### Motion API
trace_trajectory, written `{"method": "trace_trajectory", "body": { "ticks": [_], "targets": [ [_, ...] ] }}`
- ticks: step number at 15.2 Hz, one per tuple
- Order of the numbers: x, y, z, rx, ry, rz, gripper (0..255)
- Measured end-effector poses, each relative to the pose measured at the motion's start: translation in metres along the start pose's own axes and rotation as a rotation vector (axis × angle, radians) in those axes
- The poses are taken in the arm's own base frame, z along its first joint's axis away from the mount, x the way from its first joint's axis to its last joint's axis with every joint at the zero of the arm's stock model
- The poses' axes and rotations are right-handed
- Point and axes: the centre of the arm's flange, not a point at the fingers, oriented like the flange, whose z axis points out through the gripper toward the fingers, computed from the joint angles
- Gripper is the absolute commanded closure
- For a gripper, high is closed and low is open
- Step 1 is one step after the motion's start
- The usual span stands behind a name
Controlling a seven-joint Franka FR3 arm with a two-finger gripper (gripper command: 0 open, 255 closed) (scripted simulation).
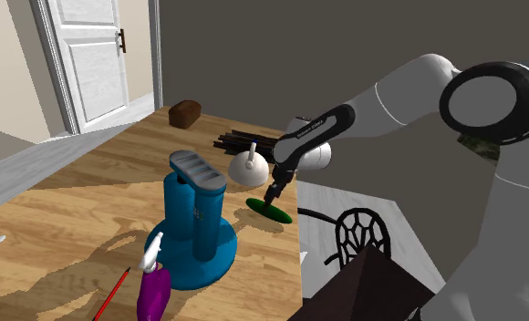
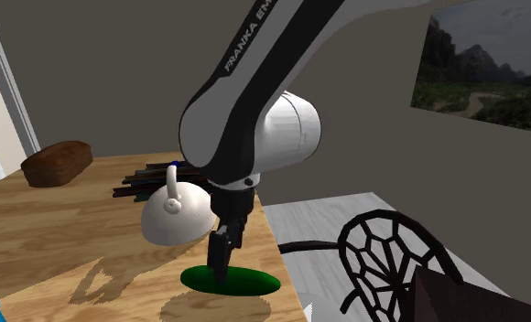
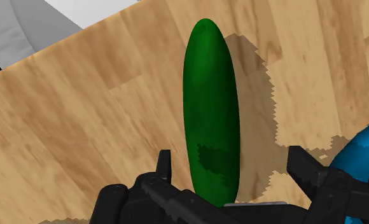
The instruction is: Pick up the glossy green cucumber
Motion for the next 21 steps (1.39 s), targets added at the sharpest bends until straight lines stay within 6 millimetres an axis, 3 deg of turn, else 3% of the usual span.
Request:
{"method": "trace_trajectory", "body": {
  "ticks": [8,9,21],
  "targets": [
    [0.001,0.007,0.045,0.004,-0.001,-0.005,0],
    [0.001,0.007,0.047,0.004,-0.001,-0.005,255],
    [0.002,0.006,0.041,0.003,0.000,-0.005,255]
  ]
}}
